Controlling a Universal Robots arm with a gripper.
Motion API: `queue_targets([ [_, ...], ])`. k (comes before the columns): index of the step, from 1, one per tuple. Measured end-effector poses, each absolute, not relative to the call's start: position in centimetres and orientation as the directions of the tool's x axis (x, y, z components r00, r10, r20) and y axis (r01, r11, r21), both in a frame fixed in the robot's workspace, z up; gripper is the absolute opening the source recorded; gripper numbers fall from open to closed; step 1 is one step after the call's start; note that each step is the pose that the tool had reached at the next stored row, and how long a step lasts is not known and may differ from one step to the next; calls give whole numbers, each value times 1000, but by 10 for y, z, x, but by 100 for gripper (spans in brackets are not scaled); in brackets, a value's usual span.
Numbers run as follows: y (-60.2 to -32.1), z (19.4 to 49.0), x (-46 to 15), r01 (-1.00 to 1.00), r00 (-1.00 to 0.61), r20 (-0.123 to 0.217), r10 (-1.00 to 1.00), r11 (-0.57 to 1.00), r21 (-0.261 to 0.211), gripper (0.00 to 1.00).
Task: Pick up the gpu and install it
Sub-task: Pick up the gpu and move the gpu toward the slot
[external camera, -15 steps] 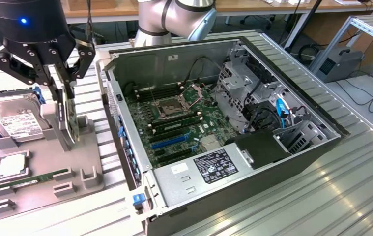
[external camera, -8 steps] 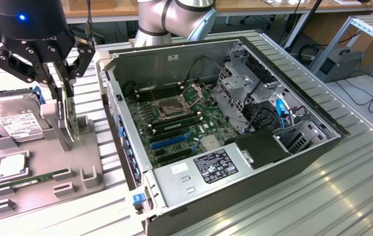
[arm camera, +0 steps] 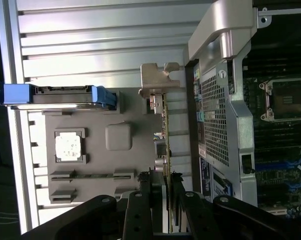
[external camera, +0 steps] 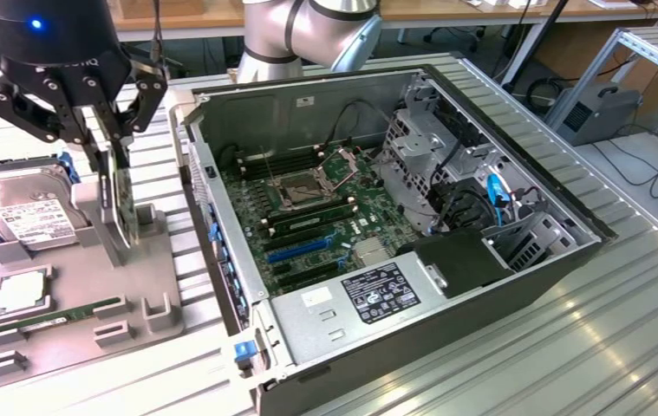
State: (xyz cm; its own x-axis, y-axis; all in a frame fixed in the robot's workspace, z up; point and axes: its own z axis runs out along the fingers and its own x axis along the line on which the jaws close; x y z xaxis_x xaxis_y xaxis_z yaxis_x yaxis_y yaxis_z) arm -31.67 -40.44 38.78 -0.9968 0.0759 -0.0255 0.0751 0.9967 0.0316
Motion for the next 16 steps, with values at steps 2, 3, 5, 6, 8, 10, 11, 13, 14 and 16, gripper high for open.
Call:
queue_targets([
  [2,-404,389,-317,75,-997,-25,76,997,32,27],
  [3,-404,390,-317,75,-997,-26,76,997,32,27],
  [5,-404,391,-317,75,-997,-25,76,997,32,27],
  [6,-404,391,-317,75,-997,-25,76,997,32,27],
  [8,-404,392,-317,75,-997,-25,76,997,32,27],
  [10,-404,393,-317,75,-997,-25,76,997,32,27],
  [11,-404,393,-317,75,-997,-25,76,997,32,27],
  [13,-404,394,-317,75,-997,-25,76,997,32,27],
  [14,-404,395,-317,75,-997,-25,76,997,32,27],
  [16,-404,396,-317,75,-997,-25,76,997,32,27],
])
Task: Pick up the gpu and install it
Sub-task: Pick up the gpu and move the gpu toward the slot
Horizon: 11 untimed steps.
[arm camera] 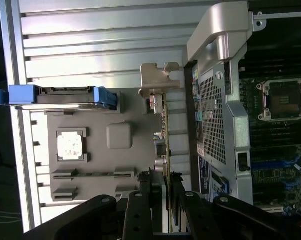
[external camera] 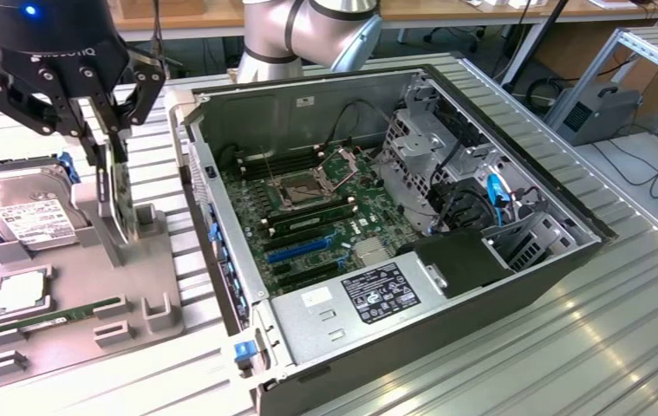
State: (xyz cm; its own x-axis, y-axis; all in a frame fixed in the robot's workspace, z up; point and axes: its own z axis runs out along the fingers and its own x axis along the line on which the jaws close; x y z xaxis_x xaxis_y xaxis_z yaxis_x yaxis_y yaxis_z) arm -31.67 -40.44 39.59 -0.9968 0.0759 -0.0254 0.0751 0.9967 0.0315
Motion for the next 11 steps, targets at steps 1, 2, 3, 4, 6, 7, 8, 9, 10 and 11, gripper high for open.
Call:
queue_targets([
  [1,-404,397,-317,75,-997,-25,76,997,32,27],
  [2,-404,397,-317,75,-997,-25,76,997,32,27],
  [3,-404,398,-317,75,-997,-25,76,997,32,27],
  [4,-404,398,-317,75,-997,-25,76,997,32,27],
  [6,-404,399,-317,75,-997,-25,76,997,32,27],
  [7,-404,400,-317,75,-997,-25,76,997,32,27],
  [8,-404,400,-317,75,-997,-25,76,997,32,27],
  [9,-404,400,-317,75,-997,-26,76,997,32,27],
  [10,-404,401,-317,75,-997,-25,76,997,32,27],
  [11,-404,401,-317,75,-997,-25,76,997,32,27],
])
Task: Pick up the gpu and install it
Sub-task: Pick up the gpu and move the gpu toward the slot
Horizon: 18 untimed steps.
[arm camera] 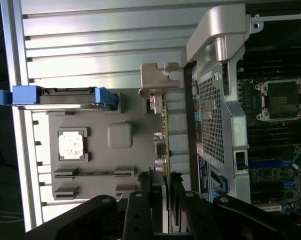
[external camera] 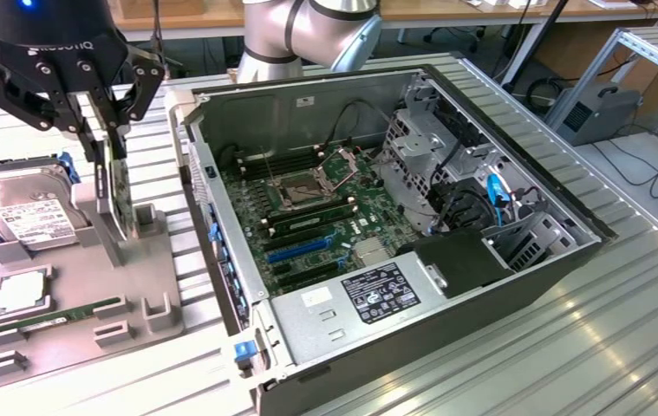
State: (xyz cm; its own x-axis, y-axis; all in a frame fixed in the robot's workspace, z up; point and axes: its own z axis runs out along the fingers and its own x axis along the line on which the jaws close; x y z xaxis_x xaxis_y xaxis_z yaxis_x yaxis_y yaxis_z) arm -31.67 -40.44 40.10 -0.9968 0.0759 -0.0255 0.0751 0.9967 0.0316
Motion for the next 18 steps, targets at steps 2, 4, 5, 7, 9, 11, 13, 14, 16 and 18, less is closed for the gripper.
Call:
queue_targets([
  [2,-404,402,-317,75,-997,-25,76,997,32,27],
  [4,-404,402,-317,75,-997,-25,76,997,32,27],
  [5,-404,403,-317,75,-997,-25,76,997,32,27],
  [7,-404,404,-317,75,-997,-25,76,997,32,27],
  [9,-404,405,-317,75,-997,-26,76,997,32,27],
  [11,-404,406,-317,75,-997,-25,76,997,32,27],
  [13,-404,407,-317,75,-997,-25,76,997,32,27],
  [14,-404,407,-317,75,-997,-25,76,997,32,27],
  [16,-404,408,-317,75,-997,-25,76,997,32,27],
  [18,-404,409,-317,75,-997,-26,76,997,32,27],
])
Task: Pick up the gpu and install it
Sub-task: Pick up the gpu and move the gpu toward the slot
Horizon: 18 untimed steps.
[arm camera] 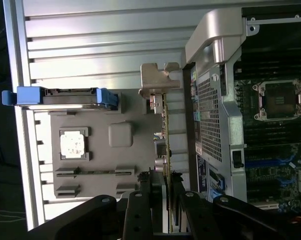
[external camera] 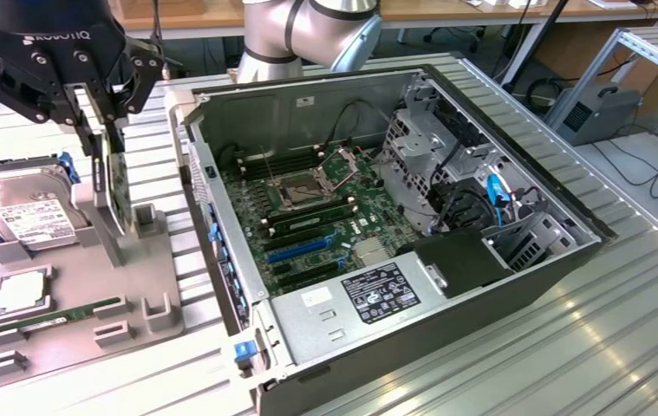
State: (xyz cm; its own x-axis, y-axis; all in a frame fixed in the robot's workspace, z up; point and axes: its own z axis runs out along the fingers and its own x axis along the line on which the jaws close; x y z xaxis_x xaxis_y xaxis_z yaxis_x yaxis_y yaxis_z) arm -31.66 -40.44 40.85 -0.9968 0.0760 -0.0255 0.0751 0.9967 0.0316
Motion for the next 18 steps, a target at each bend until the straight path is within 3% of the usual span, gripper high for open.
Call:
queue_targets([
  [18,-404,417,-316,75,-997,-25,76,997,32,27],
])
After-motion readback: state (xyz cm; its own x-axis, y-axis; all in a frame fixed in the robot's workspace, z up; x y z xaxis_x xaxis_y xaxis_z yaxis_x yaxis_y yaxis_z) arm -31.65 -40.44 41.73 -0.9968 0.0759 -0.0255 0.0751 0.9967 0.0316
